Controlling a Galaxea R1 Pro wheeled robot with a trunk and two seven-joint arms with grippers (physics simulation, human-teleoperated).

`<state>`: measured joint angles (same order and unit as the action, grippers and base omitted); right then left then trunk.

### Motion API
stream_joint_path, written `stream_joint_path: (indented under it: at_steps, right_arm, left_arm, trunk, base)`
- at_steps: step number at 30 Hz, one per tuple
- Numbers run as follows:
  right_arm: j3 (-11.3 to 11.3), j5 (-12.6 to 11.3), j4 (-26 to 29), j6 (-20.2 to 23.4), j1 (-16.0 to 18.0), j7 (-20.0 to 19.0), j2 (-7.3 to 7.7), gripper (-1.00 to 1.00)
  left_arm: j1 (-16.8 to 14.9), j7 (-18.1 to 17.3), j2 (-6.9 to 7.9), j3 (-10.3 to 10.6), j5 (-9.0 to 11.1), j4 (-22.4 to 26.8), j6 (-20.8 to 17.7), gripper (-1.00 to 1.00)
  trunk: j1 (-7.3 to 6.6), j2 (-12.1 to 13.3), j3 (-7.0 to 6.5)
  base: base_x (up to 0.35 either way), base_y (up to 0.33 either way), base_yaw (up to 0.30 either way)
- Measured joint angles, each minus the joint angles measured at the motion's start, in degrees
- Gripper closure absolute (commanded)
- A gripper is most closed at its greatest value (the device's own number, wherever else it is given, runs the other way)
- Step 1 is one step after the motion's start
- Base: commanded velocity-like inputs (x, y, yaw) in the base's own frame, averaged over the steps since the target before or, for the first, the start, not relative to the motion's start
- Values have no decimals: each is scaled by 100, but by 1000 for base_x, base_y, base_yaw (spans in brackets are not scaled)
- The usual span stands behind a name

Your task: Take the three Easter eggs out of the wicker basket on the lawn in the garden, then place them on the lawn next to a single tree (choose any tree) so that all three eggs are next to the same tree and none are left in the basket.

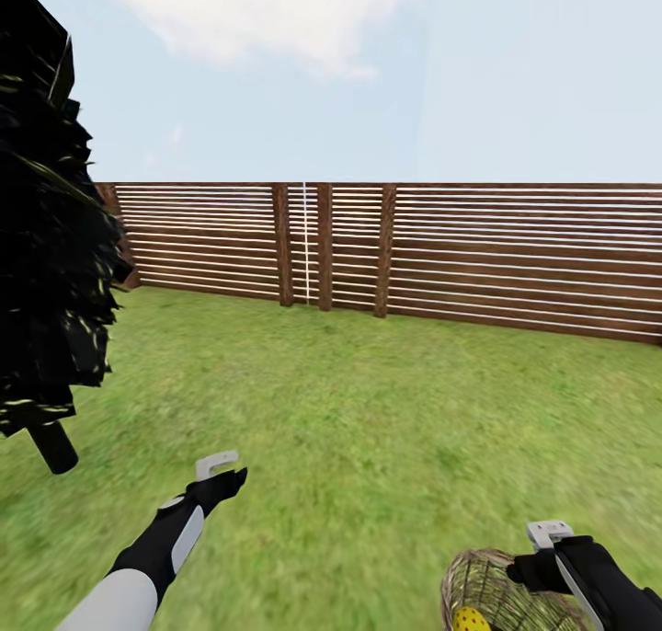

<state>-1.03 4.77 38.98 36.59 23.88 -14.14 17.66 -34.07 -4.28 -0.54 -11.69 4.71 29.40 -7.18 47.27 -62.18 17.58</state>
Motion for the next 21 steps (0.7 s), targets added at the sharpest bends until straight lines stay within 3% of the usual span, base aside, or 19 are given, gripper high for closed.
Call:
stream_joint_path:
  at_steps: [10, 21]
  right_arm:
    - [2, 0, 5, 0, 0, 2, 1, -100]
    - [4, 0, 5, 0, 0, 3, 1, -100]
  left_arm:
    - [0, 1, -9, 7, -2, 4, 1, -100]
    - [0, -5, -20, 7, 6, 26, 9, -100]
  trunk:
    - [1, 1, 0]
    - [3, 1, 0]
  base:
    - [300, 0, 0]
    - [24, 0, 0]
